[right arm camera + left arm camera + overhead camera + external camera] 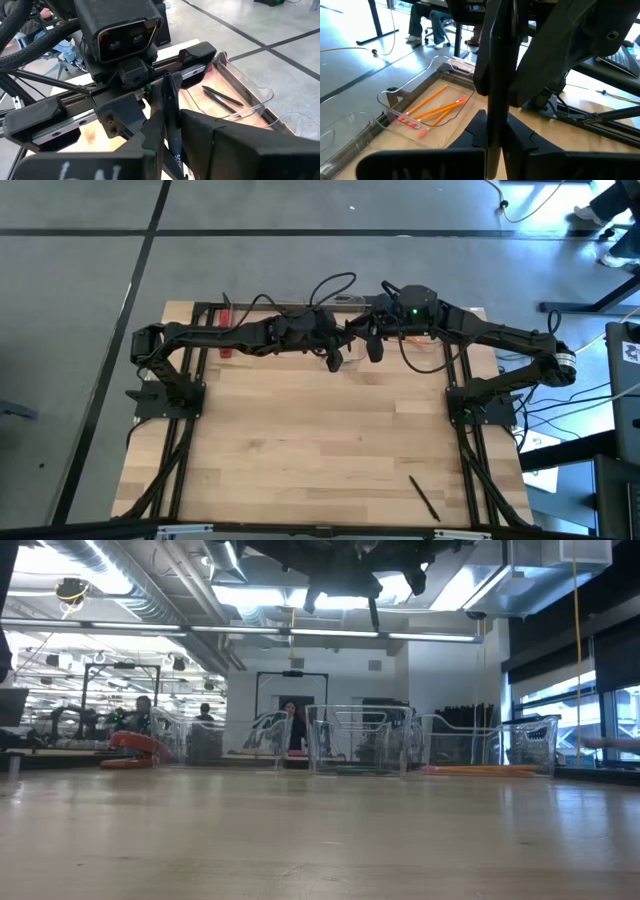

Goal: Sort crayons/erasers/pens/pencils in bins
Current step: Put the black pen into the left transparent bin

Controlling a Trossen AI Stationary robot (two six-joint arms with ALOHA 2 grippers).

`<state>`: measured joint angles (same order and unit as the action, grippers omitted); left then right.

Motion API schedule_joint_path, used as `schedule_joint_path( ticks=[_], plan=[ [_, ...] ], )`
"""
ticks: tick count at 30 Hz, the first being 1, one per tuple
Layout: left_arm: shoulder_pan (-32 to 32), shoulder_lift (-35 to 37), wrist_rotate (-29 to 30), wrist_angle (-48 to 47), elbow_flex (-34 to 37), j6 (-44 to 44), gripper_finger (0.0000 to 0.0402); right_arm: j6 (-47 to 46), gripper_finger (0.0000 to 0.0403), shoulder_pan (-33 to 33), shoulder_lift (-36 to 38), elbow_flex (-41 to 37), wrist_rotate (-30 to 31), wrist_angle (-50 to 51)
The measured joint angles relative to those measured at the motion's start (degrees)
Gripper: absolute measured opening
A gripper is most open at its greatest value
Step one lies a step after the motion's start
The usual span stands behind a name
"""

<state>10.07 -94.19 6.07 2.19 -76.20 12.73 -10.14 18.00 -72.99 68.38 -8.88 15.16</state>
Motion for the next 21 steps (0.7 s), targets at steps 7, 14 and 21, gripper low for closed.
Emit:
schedule_joint_path(
  ticks=[7,14,21],
  plan=[
    [0.5,0.0,-0.4,0.1,0.0,-0.1,0.0014,1.7,0.0065,0.0,0.0,0.0,0.2,-0.2],
    [0.7,0.0,-0.5,-0.1,0.0,-0.4,0.0014,1.9,0.0049,0.0,-0.1,0.0,0.4,-0.2],
    [0.7,0.0,-0.4,-0.2,0.0,-0.5,0.0014,3.2,0.0054,0.0,-0.1,0.0,0.3,-0.2]
  ],
)
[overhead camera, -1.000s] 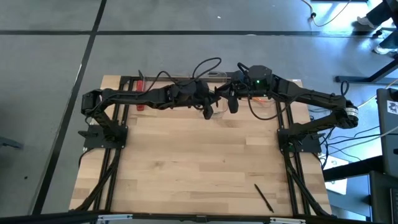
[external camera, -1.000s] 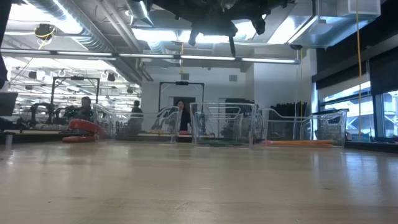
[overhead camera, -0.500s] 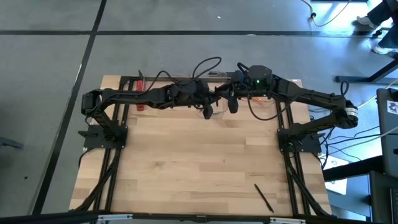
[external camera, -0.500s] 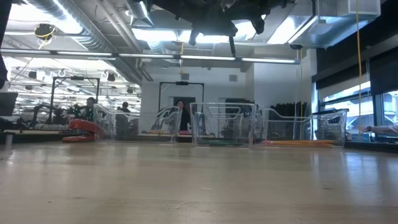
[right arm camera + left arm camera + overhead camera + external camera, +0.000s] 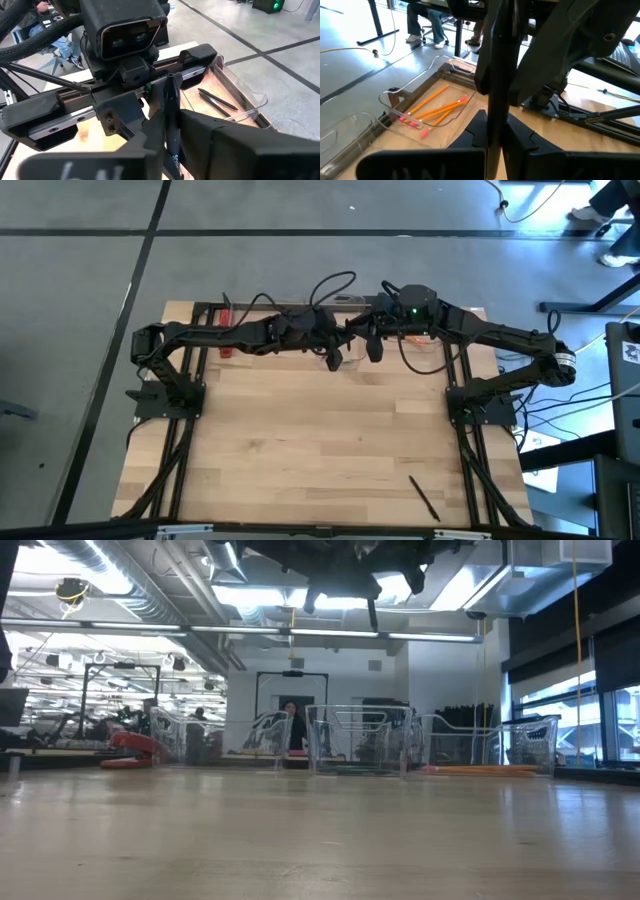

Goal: Sort crayons/erasers/pens/pencils in bins
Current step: Put the black pen into the left transparent bin

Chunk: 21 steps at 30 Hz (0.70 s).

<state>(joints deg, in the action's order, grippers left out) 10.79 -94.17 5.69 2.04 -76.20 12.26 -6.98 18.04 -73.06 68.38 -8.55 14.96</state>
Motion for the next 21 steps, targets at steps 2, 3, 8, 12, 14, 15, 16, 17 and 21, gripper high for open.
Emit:
schedule_joint_path(
  ticks=[2,3,8,12,14,15,16,17,21],
  plan=[
    [0.0,0.0,0.0,0.0,0.0,-0.2,0.0014,-0.3,0.0081,0.0,0.0,0.0,0.0,0.0],
    [0.0,0.0,0.0,0.0,0.0,-0.2,0.0014,-0.7,0.0096,0.0,0.0,0.0,0.0,0.0],
    [0.2,0.6,-0.1,-1.2,0.0,-0.7,0.0014,-1.6,0.016,0.2,0.9,0.0,-0.1,0.5],
    [1.6,3.3,0.2,-7.6,0.0,-0.9,0.0014,0.1,0.0186,0.2,4.4,0.0,-0.4,0.9],
    [2.5,4.9,0.2,-12.4,0.0,-0.9,0.0014,1.3,0.0192,0.2,6.3,0.0,-0.6,1.9],
    [3.0,5.9,0.1,-14.2,0.0,-1.0,0.0014,1.5,0.0193,0.2,7.4,0.0,-0.5,2.4],
    [3.8,7.0,0.1,-17.1,0.0,-1.4,0.0014,1.6,0.0194,0.2,8.1,0.0,-0.5,3.2],
    [4.6,8.0,0.1,-20.0,0.0,-2.4,0.0014,1.7,0.0194,0.2,8.8,0.0,-0.5,3.8],
    [9.5,11.2,2.4,-31.8,0.0,-7.5,0.0014,3.3,0.0195,0.1,10.0,0.0,-0.5,6.0]
  ],
)
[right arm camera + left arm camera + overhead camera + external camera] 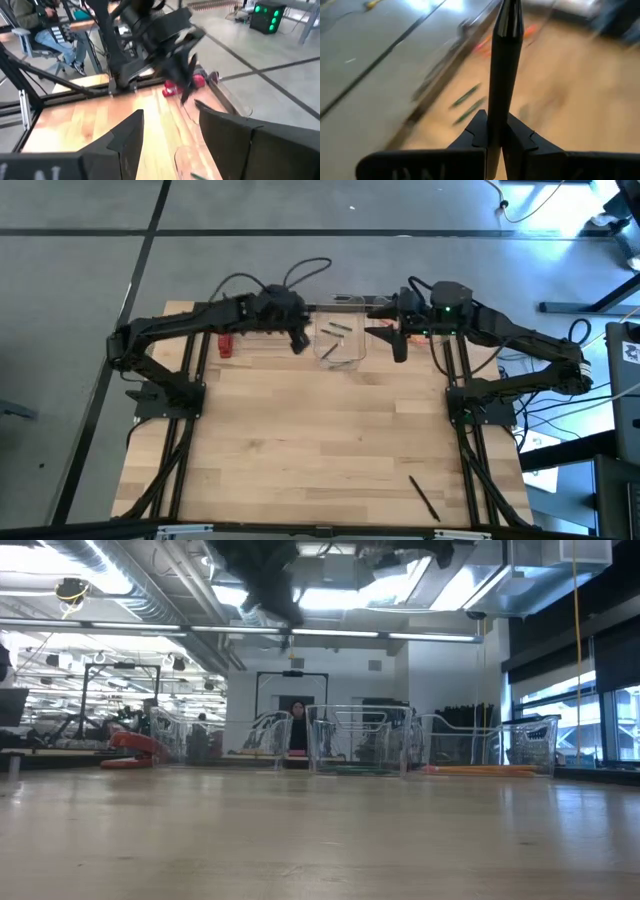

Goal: Sort crayons/erasers/pens/pencils in bins
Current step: Put the black pen into the left transparent bin

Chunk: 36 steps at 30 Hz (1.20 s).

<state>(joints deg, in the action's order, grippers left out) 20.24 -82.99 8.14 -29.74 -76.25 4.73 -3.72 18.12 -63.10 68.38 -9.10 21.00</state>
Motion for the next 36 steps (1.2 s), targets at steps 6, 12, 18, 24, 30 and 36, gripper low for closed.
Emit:
schedule_joint_path(
  ticks=[6,12,18,24,30,36],
  plan=[
    [9.4,0.0,0.9,-9.9,0.0,-15.6,0.0014,-0.3,0.0195,0.0,-0.6,0.0,0.0,1.6],
    [17.1,-4.4,-0.3,-15.0,0.0,-27.1,0.0014,-0.5,0.0195,0.0,-0.9,0.0,0.0,1.7],
    [20.5,-9.8,-0.1,-18.6,0.0,-32.2,0.0014,-1.8,0.0195,0.0,-0.9,0.0,0.0,1.7],
    [21.7,-15.9,-0.1,-18.7,0.0,-35.4,0.0014,-1.8,0.0195,0.0,-0.9,0.0,0.0,1.7],
    [22.3,-21.9,-0.1,-18.7,0.0,-36.4,0.0015,-1.1,0.0195,0.0,-0.9,0.0,0.0,1.7],
    [22.2,-25.9,0.0,-18.8,0.0,-38.3,0.0036,0.0,0.0195,0.0,-0.9,0.0,0.0,3.5]
  ],
)
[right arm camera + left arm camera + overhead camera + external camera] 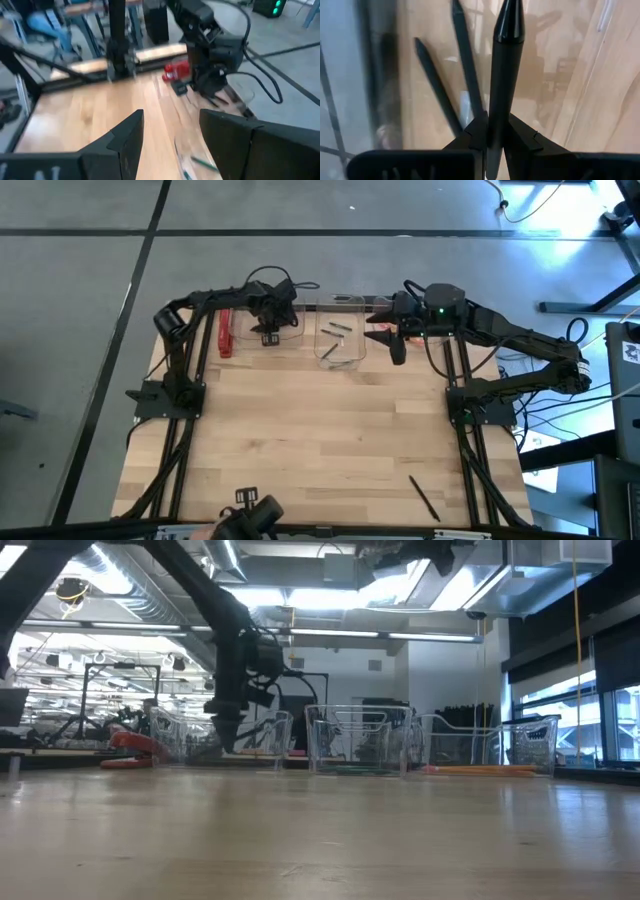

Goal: Sort crayons/erasers/pens/pencils in bins
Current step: Put the black pen into the left transparent bin

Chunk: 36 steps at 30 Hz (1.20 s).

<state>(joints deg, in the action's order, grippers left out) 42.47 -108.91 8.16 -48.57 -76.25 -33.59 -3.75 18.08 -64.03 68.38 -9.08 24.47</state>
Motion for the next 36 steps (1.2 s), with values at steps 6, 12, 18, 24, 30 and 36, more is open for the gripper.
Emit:
schedule_joint_path(
  ticks=[6,12,18,24,30,36],
  plan=[
    [0.0,-1.5,0.1,-0.1,0.0,-0.1,0.0028,4.1,0.0195,0.0,0.0,0.0,4.7,9.4],
    [0.0,-1.4,0.1,0.5,0.0,-0.1,0.0039,4.0,0.0195,0.0,0.0,0.0,7.2,11.8],
    [0.0,-1.4,0.1,0.9,0.0,-0.1,0.0074,4.0,0.0195,0.0,0.0,0.0,7.1,11.7],
    [-0.3,-1.1,0.2,0.8,0.0,1.5,0.009,4.3,0.0195,0.0,0.2,0.0,7.1,13.5],
    [-1.0,5.4,0.3,-0.5,0.0,11.0,0.009,5.5,0.0195,-0.6,3.1,0.0,7.1,22.5],
    [-5.6,18.2,0.3,-0.4,0.0,15.8,0.0091,3.6,0.0183,-4.5,3.9,0.0,7.4,34.7]
  ],
)
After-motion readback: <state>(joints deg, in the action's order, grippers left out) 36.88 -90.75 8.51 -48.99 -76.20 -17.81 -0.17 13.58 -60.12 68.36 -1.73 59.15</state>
